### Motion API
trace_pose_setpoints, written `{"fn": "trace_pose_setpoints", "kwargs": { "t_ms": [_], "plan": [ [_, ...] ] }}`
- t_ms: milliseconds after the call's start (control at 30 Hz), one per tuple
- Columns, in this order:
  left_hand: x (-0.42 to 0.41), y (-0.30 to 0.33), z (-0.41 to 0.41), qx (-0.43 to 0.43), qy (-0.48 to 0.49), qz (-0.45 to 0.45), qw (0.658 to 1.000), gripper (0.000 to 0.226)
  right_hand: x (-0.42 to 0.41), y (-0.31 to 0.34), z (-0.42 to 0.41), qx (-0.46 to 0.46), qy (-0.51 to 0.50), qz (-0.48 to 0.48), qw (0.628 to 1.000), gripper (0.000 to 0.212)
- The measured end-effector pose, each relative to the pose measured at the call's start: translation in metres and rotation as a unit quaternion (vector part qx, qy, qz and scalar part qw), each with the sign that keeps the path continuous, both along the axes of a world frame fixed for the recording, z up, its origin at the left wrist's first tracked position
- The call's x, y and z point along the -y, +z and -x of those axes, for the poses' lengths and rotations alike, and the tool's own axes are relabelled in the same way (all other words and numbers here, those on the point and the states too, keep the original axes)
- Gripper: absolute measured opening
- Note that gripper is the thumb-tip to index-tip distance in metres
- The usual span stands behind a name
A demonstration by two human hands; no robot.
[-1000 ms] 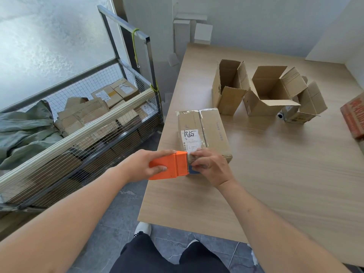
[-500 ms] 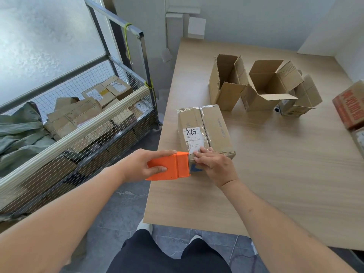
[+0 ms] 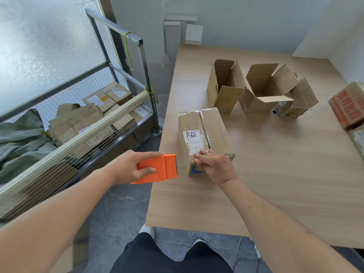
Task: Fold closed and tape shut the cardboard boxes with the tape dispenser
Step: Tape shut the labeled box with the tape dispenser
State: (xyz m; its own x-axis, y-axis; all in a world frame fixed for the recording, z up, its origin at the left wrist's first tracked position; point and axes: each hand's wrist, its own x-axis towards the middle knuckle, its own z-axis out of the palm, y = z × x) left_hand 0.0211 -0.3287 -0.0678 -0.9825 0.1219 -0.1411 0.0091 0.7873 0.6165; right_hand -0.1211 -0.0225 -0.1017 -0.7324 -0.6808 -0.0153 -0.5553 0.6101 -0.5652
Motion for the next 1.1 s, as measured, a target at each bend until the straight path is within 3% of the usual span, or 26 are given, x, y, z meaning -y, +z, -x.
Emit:
{"fn": "trace_pose_setpoints", "kwargs": {
  "t_ms": [133,300,467,900,1100],
  "plan": [
    [-0.011,0.000,0.001,0.009,0.033,0.036,0.999,0.056,0.001,0.001,-0.001,-0.001,0.002,-0.011,1.000,0.025],
    [-0.033,-0.002,0.021,0.104,0.073,0.087,0.988,0.058,0.002,0.003,-0.001,-0.004,0.008,-0.037,0.999,0.027],
    [-0.054,0.003,0.043,0.137,0.076,0.124,0.980,0.058,0.003,0.006,-0.001,-0.008,0.012,-0.066,0.998,0.030],
    [-0.077,0.025,0.075,0.219,0.128,0.117,0.960,0.058,0.031,0.026,-0.019,-0.078,-0.017,-0.160,0.984,0.036],
    [-0.080,0.032,0.083,0.258,0.157,0.081,0.950,0.059,0.031,0.021,-0.023,-0.089,-0.023,-0.132,0.987,0.028]
  ]
}}
